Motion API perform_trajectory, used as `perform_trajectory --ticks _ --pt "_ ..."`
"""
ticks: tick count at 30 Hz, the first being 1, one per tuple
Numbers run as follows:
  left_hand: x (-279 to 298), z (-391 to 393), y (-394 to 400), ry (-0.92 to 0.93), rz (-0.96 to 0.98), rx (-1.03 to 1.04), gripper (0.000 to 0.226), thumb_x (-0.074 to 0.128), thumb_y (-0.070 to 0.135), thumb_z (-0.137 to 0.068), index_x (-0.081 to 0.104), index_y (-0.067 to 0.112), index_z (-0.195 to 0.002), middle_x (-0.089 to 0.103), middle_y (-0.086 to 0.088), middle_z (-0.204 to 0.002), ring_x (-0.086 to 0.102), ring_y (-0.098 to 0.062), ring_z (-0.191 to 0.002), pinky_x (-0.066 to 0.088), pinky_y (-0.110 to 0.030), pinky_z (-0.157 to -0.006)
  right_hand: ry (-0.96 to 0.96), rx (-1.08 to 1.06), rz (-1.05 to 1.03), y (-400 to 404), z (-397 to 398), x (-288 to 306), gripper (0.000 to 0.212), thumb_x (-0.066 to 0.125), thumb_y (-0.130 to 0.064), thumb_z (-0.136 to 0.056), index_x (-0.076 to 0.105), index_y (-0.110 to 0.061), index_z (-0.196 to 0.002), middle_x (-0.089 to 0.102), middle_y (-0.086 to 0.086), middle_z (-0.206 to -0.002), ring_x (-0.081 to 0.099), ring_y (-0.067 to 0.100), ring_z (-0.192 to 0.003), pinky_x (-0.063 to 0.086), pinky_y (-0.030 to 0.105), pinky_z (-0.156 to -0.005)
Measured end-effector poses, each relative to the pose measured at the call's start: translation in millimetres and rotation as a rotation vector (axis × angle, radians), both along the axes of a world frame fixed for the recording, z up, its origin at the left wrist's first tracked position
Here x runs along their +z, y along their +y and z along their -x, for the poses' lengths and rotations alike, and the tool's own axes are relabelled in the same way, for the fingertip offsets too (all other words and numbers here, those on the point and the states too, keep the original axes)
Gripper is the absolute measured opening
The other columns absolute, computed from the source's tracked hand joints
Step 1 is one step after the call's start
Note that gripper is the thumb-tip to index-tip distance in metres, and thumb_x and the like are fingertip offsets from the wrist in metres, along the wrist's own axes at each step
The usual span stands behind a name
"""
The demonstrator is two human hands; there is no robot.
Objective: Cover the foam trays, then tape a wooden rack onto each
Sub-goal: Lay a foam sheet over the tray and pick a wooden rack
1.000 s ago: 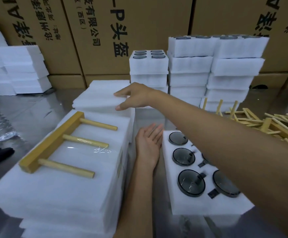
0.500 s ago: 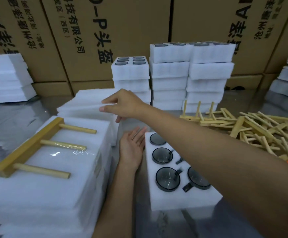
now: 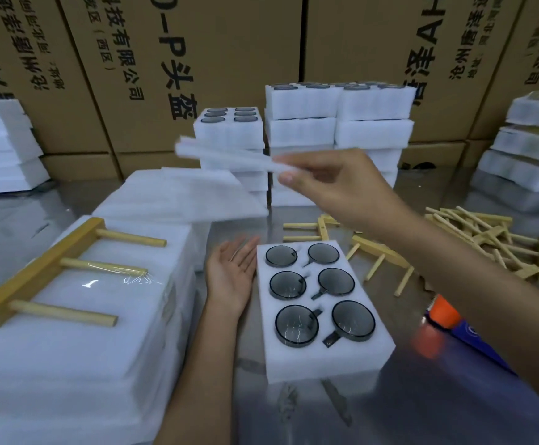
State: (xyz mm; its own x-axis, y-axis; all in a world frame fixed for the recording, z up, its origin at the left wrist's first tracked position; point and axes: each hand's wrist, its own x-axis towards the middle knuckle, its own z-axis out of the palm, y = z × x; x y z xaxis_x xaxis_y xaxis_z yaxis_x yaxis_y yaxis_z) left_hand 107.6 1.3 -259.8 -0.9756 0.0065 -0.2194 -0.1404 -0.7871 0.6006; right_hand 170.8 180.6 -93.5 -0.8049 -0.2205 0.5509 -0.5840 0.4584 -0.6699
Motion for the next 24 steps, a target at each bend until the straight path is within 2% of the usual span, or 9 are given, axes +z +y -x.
perform_trajectory --ticks 2,5,9,12,15,17,19,21,24 --pt "0 -2 0 0.024 -0.001 -0.002 0.035 0.044 0.029 -0.097 0.063 0.006 -0.114 0.070 -0.020 -0.116 0.067 -0.027 -0.104 0.047 -0.034 -0.101 -0.074 -0.030 -0.109 24 -14 -26 0.031 0.071 -0.031 -0.089 0.070 -0.032 -0.120 0.066 -0.017 -0.125 0.057 -0.020 -0.096 0.048 0.012 -0.087" --pt "1 -4 1 0.050 -0.014 0.003 0.029 0.044 0.031 -0.096 0.064 0.011 -0.102 0.068 -0.011 -0.102 0.062 -0.025 -0.097 0.042 -0.035 -0.099 -0.168 -0.080 -0.223 53 -30 -58 0.034 0.073 -0.025 -0.087 0.069 -0.035 -0.120 0.061 -0.018 -0.132 0.052 -0.012 -0.119 0.050 0.020 -0.095" --pt "1 -8 1 0.040 0.007 0.016 0.041 0.046 0.035 -0.096 0.064 0.007 -0.120 0.073 -0.013 -0.109 0.061 -0.029 -0.117 0.038 -0.039 -0.112 -0.250 -0.105 -0.247 77 -52 -80 0.034 0.076 -0.026 -0.084 0.071 -0.045 -0.111 0.063 -0.031 -0.122 0.056 -0.007 -0.118 0.052 0.025 -0.094" --pt "6 -12 3 0.010 0.062 0.072 0.049 0.044 0.037 -0.098 0.055 0.009 -0.137 0.066 -0.017 -0.125 0.060 -0.029 -0.121 0.045 -0.038 -0.106 -0.244 -0.090 -0.374 85 -72 -90 0.035 0.073 -0.036 -0.083 0.067 -0.052 -0.113 0.055 -0.041 -0.125 0.047 -0.016 -0.122 0.046 0.020 -0.098" --pt "9 -13 9 -0.060 0.183 0.201 0.044 0.039 0.033 -0.101 0.051 0.012 -0.138 0.059 -0.013 -0.129 0.058 -0.027 -0.121 0.048 -0.037 -0.101 -0.214 -0.051 -0.564 90 -90 -92 0.041 0.061 -0.060 -0.080 0.060 -0.056 -0.121 0.047 -0.044 -0.132 0.038 -0.022 -0.125 0.040 0.012 -0.098" --pt "11 -17 15 -0.124 0.308 0.287 0.026 0.040 0.024 -0.099 0.057 0.014 -0.117 0.059 -0.007 -0.112 0.061 -0.023 -0.100 0.051 -0.034 -0.089 -0.213 -0.027 -0.653 91 -98 -88 0.046 0.048 -0.077 -0.077 0.058 -0.059 -0.119 0.044 -0.048 -0.131 0.037 -0.025 -0.122 0.037 0.001 -0.086" --pt "13 -22 21 -0.193 0.442 0.374 0.015 0.047 0.018 -0.091 0.052 0.014 -0.105 0.054 -0.004 -0.095 0.056 -0.022 -0.078 0.049 -0.036 -0.085 -0.198 -0.046 -0.592 88 -98 -84 0.050 0.042 -0.084 -0.079 0.065 -0.054 -0.111 0.052 -0.045 -0.123 0.045 -0.023 -0.115 0.040 0.000 -0.078" --pt "13 -27 26 -0.223 0.551 0.371 0.024 0.053 0.017 -0.085 0.053 0.008 -0.107 0.053 -0.006 -0.083 0.052 -0.025 -0.070 0.050 -0.042 -0.084 -0.167 -0.093 -0.456 83 -89 -85 0.046 0.044 -0.077 -0.084 0.070 -0.045 -0.104 0.061 -0.036 -0.113 0.054 -0.014 -0.108 0.045 0.008 -0.077" --pt "17 -33 33 -0.141 0.561 0.259 0.009 0.058 0.015 -0.088 0.052 0.009 -0.087 0.048 -0.005 -0.067 0.044 -0.019 -0.053 0.039 -0.024 -0.048 -0.201 -0.172 -0.344 75 -64 -94 0.038 0.049 -0.061 -0.089 0.066 -0.041 -0.116 0.057 -0.030 -0.127 0.047 -0.010 -0.121 0.046 0.024 -0.093"
